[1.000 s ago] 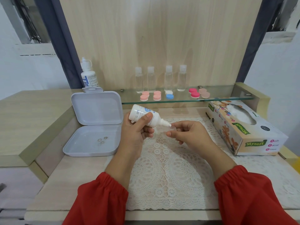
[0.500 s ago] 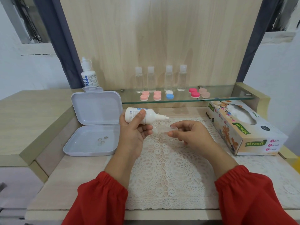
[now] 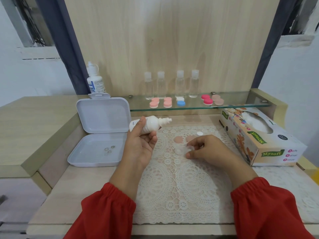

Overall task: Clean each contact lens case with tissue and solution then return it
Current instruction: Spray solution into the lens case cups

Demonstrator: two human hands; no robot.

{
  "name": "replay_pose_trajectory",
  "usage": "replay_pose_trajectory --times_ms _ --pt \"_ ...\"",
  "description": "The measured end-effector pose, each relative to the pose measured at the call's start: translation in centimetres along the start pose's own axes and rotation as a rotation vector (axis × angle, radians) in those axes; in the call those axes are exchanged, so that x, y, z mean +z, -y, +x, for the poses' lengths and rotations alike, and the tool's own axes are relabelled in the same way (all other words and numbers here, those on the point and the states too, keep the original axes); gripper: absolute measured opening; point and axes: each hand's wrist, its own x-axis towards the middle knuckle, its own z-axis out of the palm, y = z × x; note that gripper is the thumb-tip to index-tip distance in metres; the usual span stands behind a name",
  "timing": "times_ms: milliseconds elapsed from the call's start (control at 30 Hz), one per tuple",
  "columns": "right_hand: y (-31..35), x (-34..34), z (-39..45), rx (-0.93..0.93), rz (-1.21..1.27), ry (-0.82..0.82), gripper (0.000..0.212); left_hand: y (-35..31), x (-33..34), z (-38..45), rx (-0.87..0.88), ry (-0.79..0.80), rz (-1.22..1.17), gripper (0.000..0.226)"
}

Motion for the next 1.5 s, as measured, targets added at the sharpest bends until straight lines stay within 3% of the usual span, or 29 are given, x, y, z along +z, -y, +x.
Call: replay_pose_trajectory --times_ms 200,300,367,467,600,667,767,867,1000,1333,1500 --pt "-0.1 -0.6 -0.3 0.007 0.071 0.001 0.036 -0.1 0.0 0.0 -0.011 -0.02 -0.006 0.047" --pt "-0.4 -1.5 0.0 0.006 0.227 -0.217 0.018 0.0 0.0 0.0 -0.013 -0.03 0.0 0.047" --pt "-0.8 -1.7 0.6 0.009 0.111 -0.356 0.017 0.0 0.1 -0.1 -0.022 -0.028 0.013 0.044" --pt "-1.4 -0.9 1.6 0.018 -0.053 -0.327 0.034 0.1 0.2 -0.3 -0.046 -0.015 0.037 0.035" --pt "-1.5 -0.5 2.0 0.029 -0.107 -0.363 0.026 0.1 0.2 -0.4 -0.069 -0.014 0.064 0.031" --pt "-1.2 -0.7 1.8 0.012 0.008 -0.442 0.018 0.1 0.2 -0.5 -0.076 -0.013 0.076 0.028" --pt "0.1 -0.7 0.9 -0.083 0.391 -0.543 0.014 0.1 0.3 -0.5 -0.079 -0.01 0.085 0.024" --pt "1.4 0.1 0.1 -0.238 0.632 -0.418 0.022 0.2 0.3 -0.4 -0.077 -0.015 0.094 0.024" --pt "1.3 1.6 0.3 -0.312 0.602 -0.279 0.026 0.5 0.3 -0.3 -0.089 0.0 0.125 0.031" --pt "1.6 1.5 0.3 -0.316 0.699 -0.296 0.025 0.5 0.2 -0.2 -0.077 0.005 0.122 0.038" --pt "1.7 1.8 -0.1 -0.389 0.569 -0.256 0.035 0.7 0.3 -0.4 -0.092 0.043 0.19 0.035"
